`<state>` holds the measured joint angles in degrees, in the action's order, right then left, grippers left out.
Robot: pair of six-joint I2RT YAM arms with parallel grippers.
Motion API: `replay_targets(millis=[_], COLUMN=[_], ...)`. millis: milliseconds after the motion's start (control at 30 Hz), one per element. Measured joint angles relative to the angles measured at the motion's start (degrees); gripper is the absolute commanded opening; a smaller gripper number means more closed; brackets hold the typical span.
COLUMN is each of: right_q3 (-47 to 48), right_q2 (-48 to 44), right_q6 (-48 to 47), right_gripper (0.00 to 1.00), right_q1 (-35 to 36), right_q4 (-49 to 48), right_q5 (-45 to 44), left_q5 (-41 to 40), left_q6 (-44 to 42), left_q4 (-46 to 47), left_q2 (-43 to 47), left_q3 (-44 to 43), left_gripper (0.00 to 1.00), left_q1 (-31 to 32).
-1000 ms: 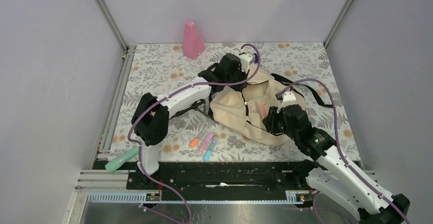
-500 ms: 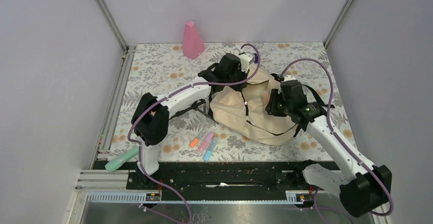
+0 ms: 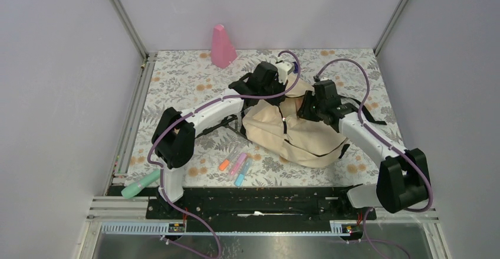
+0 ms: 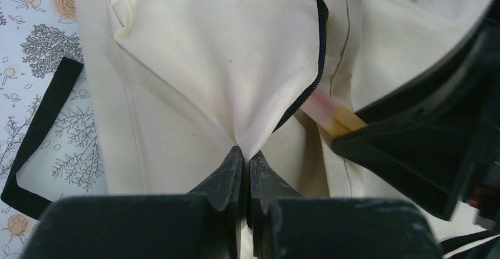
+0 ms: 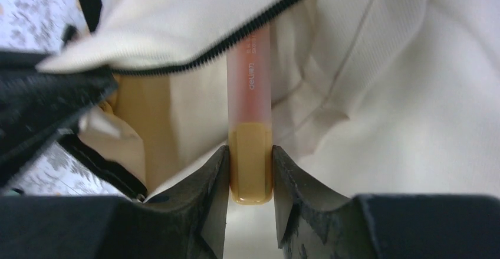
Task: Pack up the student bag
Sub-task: Place the stationery in the student bag.
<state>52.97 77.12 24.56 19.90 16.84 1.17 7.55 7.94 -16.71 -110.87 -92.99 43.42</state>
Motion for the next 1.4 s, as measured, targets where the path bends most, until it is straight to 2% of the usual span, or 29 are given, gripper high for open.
replay_targets(millis=[400, 600, 700, 867, 1000, 1100, 1400], right_q3=[-2.0, -2.9, -3.3, -5.8, -6.9, -7.7, -9.6], right_q2=[6.6, 9.9, 11.4, 12.4, 12.5, 12.5, 11.6], right_q6=[12.6, 15.5, 15.6, 15.4, 15.1, 14.4, 12.8], right_gripper=[0.00, 0.01, 0.10, 0.36, 0.51, 0.56, 0.56], right_q1=[0.5, 3.9, 5.5, 6.8, 7.2, 7.2, 7.2], right_q4=[-21.1, -28.1, -31.1, -36.5, -38.9, -39.6, -42.1], right_q5=[-0.3, -2.7, -3.3, -4.7, -5.4, -6.6, -7.9], left_q5=[0.7, 0.8, 0.8, 1.0, 1.1, 1.0, 1.6], left_q6=[0.1, 0.1, 0.5, 0.9, 1.0, 1.0, 1.1], left_q4=[0.3, 0.3, 0.3, 0.1, 0.1, 0.0, 0.1], left_q2=[0.0, 0.0, 0.0, 0.0, 0.0, 0.0, 0.0], left_q3=[0.0, 0.0, 0.0, 0.0, 0.0, 0.0, 0.0], left_gripper=[0.00, 0.00, 0.00, 0.00, 0.00, 0.00, 0.00], left_q1=[-0.2, -0.4, -0.5, -0.9, -0.9, -0.9, -0.9])
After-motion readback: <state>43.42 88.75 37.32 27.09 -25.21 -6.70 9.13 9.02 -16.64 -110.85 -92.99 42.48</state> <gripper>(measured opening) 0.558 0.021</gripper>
